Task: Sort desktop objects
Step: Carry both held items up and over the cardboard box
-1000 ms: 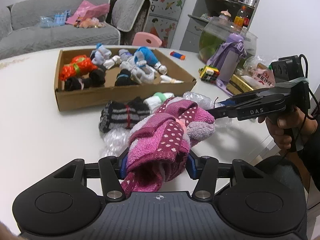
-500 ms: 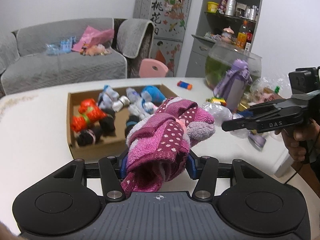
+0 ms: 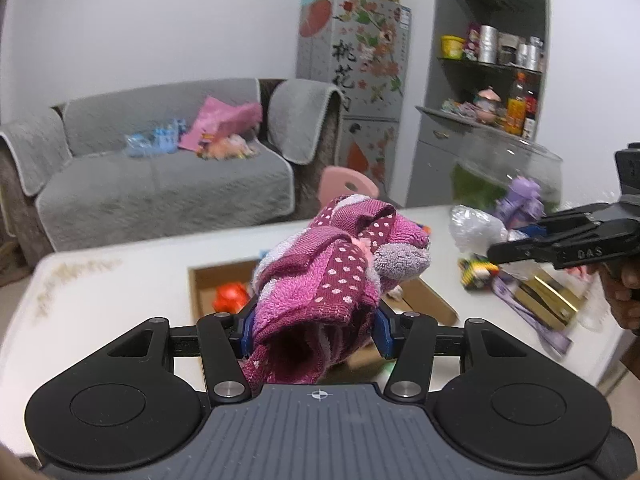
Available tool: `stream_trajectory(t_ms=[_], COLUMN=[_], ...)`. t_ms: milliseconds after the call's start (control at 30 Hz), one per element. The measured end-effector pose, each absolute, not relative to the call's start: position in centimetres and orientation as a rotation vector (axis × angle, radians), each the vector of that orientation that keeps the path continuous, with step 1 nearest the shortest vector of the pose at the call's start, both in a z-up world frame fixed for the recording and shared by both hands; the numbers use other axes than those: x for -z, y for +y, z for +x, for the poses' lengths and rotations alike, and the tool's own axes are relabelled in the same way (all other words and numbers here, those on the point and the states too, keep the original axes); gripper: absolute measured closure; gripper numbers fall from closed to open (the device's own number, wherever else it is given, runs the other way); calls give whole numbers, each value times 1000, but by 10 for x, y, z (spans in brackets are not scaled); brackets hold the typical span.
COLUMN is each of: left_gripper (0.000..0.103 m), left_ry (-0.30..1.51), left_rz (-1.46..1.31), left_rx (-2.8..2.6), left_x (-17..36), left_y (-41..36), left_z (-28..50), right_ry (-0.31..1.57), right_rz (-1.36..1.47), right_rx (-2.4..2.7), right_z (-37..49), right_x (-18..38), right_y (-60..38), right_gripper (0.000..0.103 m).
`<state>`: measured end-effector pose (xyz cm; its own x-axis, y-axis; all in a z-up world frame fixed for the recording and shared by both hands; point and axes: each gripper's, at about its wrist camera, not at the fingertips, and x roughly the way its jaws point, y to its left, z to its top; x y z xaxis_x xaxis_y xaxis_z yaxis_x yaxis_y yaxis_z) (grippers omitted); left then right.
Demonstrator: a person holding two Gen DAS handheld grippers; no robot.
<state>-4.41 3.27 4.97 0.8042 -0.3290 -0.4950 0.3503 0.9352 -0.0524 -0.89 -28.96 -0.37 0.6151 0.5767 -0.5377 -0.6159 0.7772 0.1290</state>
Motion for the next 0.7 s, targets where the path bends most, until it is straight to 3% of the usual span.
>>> stream_trajectory(t_ms=[300, 700], left_gripper=[44, 44], left_ry=[541, 636], left_rz=[41, 21], left_rx=[259, 218], left_x=[-55, -8], left_y=[37, 44], left_z=[32, 105], right_ry=[615, 705], right_rz=[-72, -52], right_rx=[-668, -648], right_z=[37, 81], right_x=[4, 36], right_y=[-268, -254], right_gripper=[68, 68])
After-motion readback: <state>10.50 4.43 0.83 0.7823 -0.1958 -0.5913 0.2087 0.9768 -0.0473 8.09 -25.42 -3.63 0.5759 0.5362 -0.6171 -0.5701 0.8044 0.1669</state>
